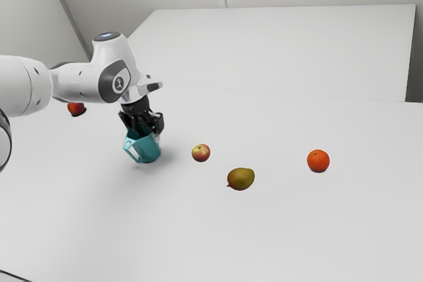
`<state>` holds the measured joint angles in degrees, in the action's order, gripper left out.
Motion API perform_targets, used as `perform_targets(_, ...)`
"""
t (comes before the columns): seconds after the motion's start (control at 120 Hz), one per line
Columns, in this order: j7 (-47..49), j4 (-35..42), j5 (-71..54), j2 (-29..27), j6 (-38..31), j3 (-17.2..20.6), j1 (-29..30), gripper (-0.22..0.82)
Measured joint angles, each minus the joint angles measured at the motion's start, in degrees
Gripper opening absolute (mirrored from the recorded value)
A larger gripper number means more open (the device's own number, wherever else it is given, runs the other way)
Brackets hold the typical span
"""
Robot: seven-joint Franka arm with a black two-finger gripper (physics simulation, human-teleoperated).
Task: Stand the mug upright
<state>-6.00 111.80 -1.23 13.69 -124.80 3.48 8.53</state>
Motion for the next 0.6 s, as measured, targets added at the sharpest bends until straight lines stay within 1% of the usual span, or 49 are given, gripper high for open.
perform_targets(0.108, 0.88, -0.04, 0.09, -1.42, 0.27, 0.33, 0.09, 0.42)
perform_targets(0.233, 1.71, -1.41, 0.64, -4.26, 2.53, 1.13, -0.01, 0.5)
perform_targets(0.358, 2.34, -9.73, 1.16, -4.44, 8.64, 1.26, -0.75, 0.55)
perform_targets(0.525, 2.77, -19.54, 1.29, -4.43, 17.4, 1.29, -1.66, 0.58)
perform_targets(0.6, 2.83, -22.53, 1.32, -4.79, 21.39, 1.33, -2.12, 0.59)
